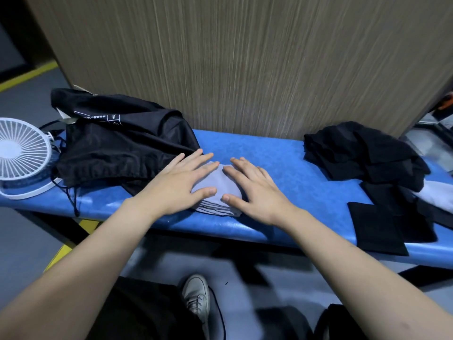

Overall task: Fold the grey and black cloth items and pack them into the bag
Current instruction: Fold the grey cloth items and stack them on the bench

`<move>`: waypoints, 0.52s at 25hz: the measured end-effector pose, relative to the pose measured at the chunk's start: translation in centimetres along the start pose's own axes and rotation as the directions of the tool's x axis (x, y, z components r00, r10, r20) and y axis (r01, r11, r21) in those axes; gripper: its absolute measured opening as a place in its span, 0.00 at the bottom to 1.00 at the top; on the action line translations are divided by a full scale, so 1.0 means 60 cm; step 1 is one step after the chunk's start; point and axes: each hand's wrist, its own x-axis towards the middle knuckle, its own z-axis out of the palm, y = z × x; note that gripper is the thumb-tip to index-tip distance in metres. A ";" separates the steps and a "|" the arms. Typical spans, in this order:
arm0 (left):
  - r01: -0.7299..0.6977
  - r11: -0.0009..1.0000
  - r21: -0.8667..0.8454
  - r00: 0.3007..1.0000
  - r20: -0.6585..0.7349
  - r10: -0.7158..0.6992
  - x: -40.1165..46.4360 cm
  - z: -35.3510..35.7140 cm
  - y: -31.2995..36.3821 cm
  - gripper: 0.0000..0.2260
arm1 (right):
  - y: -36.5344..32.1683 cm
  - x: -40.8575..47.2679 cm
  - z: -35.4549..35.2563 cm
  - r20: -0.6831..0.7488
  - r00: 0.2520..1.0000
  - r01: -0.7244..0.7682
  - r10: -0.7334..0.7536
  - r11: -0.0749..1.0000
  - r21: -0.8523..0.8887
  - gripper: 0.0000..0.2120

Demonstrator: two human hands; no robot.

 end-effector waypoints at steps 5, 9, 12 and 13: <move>-0.004 0.998 0.067 1.000 0.004 0.004 -0.020 0.034 -0.010 0.34 | 0.007 0.003 0.024 0.111 0.994 0.005 -0.002 1.000 -0.029 0.39; 0.030 0.997 0.072 1.000 -0.010 -0.030 -0.020 0.038 -0.020 0.37 | -0.002 0.010 0.038 0.079 0.997 -0.002 0.002 1.000 0.010 0.38; 0.059 0.997 0.053 0.998 -0.014 -0.058 -0.014 0.032 -0.023 0.38 | -0.006 0.019 0.045 0.073 0.997 -0.018 0.014 0.998 0.057 0.37; 0.069 0.997 0.038 0.998 -0.003 -0.069 -0.013 0.030 -0.023 0.37 | -0.006 0.021 0.045 0.076 0.997 -0.022 0.017 0.997 0.073 0.37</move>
